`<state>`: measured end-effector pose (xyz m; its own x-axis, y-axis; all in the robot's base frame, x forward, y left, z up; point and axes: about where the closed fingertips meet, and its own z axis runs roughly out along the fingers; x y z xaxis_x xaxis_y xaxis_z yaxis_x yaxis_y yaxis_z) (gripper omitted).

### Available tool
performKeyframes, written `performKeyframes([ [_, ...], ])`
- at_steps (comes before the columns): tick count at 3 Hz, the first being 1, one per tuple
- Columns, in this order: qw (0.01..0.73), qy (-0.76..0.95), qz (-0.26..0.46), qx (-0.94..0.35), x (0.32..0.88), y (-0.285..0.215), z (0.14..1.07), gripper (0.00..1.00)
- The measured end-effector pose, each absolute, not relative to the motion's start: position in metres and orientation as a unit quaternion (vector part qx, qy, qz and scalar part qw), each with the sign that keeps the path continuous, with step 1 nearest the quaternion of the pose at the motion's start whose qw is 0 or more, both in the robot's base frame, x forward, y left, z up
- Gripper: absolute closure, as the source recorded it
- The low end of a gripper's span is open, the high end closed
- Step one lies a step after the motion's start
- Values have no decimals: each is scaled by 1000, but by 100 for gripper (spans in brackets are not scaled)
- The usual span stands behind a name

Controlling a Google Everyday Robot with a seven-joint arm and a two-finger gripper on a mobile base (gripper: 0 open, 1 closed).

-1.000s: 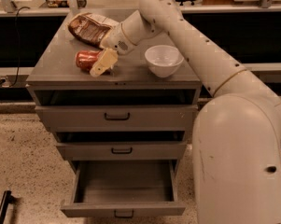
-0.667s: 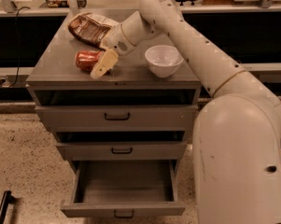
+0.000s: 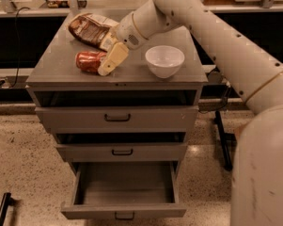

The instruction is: Pick coke can from bottom drawer and place on counter

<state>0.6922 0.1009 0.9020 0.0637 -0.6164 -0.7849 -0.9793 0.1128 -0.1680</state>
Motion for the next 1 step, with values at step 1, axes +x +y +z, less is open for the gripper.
performKeyframes([
  [1, 382, 641, 235, -623, 689, 99, 907, 0],
])
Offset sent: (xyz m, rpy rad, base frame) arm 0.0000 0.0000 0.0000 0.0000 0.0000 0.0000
